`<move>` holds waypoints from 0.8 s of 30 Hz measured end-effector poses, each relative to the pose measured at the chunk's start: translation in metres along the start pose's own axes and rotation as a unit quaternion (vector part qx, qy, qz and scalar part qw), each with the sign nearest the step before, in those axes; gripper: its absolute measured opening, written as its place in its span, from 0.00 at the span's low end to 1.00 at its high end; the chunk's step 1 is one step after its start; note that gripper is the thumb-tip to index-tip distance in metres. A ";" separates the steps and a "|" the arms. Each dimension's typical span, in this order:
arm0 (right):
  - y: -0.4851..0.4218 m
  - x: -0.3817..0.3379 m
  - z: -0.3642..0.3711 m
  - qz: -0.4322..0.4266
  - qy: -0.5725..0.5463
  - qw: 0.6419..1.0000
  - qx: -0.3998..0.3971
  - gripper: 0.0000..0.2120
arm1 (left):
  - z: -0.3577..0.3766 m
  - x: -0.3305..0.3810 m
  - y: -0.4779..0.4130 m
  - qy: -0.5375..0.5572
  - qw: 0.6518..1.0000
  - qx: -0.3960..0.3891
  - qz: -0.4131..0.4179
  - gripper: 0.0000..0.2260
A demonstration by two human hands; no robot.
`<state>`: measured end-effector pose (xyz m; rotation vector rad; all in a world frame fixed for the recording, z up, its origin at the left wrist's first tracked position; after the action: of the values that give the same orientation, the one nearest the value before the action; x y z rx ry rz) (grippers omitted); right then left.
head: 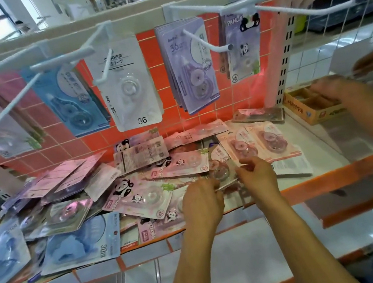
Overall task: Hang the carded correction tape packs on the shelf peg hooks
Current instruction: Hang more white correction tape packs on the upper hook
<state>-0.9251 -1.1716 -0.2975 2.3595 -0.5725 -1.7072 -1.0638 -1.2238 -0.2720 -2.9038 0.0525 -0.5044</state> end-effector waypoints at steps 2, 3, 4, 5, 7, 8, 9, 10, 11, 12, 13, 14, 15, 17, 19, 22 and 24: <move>-0.001 0.005 0.003 0.023 -0.039 0.999 -0.021 0.08 | -0.002 0.001 0.001 0.012 1.000 -0.001 -0.003 0.05; -0.002 0.007 0.005 0.030 -0.055 0.998 -0.028 0.07 | -0.003 0.002 0.001 0.018 1.000 -0.003 -0.005 0.06; -0.001 0.008 0.006 0.031 -0.062 0.997 -0.028 0.06 | -0.003 0.002 0.002 0.023 1.000 -0.005 -0.006 0.06; -0.001 0.008 0.006 0.031 -0.067 0.997 -0.026 0.05 | -0.003 0.003 0.002 0.029 1.000 -0.006 -0.006 0.07; 0.001 0.007 0.004 0.028 -0.079 0.996 -0.025 0.06 | -0.003 0.003 0.004 0.046 0.999 -0.004 -0.004 0.07; 0.003 0.004 0.002 0.020 -0.086 0.996 -0.027 0.07 | -0.004 0.004 0.004 0.056 0.998 0.000 -0.004 0.08; 0.005 0.000 0.000 0.008 -0.091 0.996 -0.025 0.08 | -0.005 0.004 0.005 0.071 0.997 0.005 -0.006 0.08; 0.008 -0.004 -0.002 -0.005 -0.092 0.996 -0.020 0.08 | -0.007 0.004 0.007 0.087 0.996 0.013 -0.011 0.09; 0.011 -0.009 -0.005 -0.017 -0.093 0.995 -0.013 0.07 | -0.009 0.005 0.008 0.105 0.994 0.022 -0.017 0.09; 0.015 -0.014 -0.007 -0.031 -0.099 0.995 -0.010 0.05 | -0.012 0.005 0.010 0.122 0.992 0.032 -0.023 0.10; 0.019 -0.018 -0.009 -0.046 -0.106 0.993 -0.008 0.04 | -0.014 0.006 0.011 0.141 0.989 0.040 -0.031 0.11; 0.024 -0.023 -0.012 -0.060 -0.112 0.992 -0.008 0.04 | -0.017 0.006 0.013 0.159 0.985 0.048 -0.038 0.11; 0.027 -0.027 -0.014 -0.074 -0.113 0.991 -0.006 0.05 | -0.019 0.006 0.014 0.176 0.982 0.054 -0.043 0.12; 0.033 -0.036 -0.019 -0.098 -0.111 0.989 0.001 0.06 | -0.022 0.005 0.018 0.205 0.975 0.064 -0.051 0.13; 0.040 -0.045 -0.025 -0.117 -0.108 0.987 0.011 0.04 | -0.025 0.004 0.021 0.229 0.969 0.062 -0.064 0.14; 0.051 -0.056 -0.031 -0.148 -0.103 0.983 0.020 0.05 | -0.026 0.002 0.024 0.255 0.962 0.049 -0.088 0.15; 0.057 -0.062 -0.032 -0.159 -0.108 0.981 0.016 0.08 | -0.029 0.003 0.027 0.278 0.955 0.043 -0.093 0.16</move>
<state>-0.9234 -1.2010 -0.2130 2.4087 -0.2617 -2.1236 -1.0706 -1.2558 -0.2497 -2.6005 -0.1595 -1.3039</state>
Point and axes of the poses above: each hand's wrist, its own y-axis away from the middle knuckle, its own z-axis out of the palm, x = y × z, the point moved 7 cm from there along -y, towards the middle knuckle, and after that the axes turned 9 degrees about z, right-handed, at the moved point
